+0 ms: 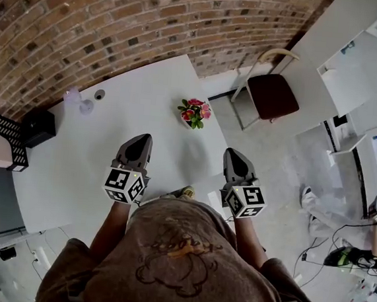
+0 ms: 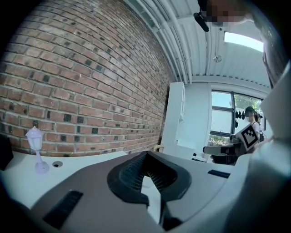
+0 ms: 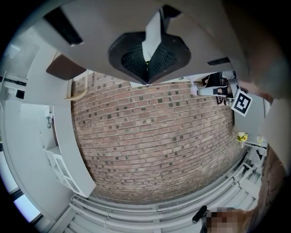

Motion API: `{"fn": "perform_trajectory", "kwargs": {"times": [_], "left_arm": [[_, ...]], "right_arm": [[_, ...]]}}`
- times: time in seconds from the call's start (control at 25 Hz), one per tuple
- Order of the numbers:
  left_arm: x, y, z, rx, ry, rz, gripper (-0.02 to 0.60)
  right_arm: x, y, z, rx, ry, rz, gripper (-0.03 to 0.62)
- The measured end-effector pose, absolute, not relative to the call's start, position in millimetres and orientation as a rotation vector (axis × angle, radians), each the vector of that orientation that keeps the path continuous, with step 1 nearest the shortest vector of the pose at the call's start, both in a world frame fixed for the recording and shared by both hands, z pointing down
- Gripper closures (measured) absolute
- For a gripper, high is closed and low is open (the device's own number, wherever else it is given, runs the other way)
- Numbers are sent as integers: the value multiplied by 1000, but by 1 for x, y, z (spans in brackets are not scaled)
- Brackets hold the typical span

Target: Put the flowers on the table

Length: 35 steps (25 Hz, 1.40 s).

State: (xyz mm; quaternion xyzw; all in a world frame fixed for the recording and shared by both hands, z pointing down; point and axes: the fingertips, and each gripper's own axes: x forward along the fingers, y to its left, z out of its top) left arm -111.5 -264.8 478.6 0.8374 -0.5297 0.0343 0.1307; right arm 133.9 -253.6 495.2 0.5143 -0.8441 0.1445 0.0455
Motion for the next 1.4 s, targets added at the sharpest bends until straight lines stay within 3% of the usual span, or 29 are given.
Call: {"fn": "perform_trajectory", "kwargs": {"times": [1.4], "left_arm": [[-140,-270,479,2384,-1558,62,561]], "right_arm": [[113,-254,501,1577,-2586,462,592]]}}
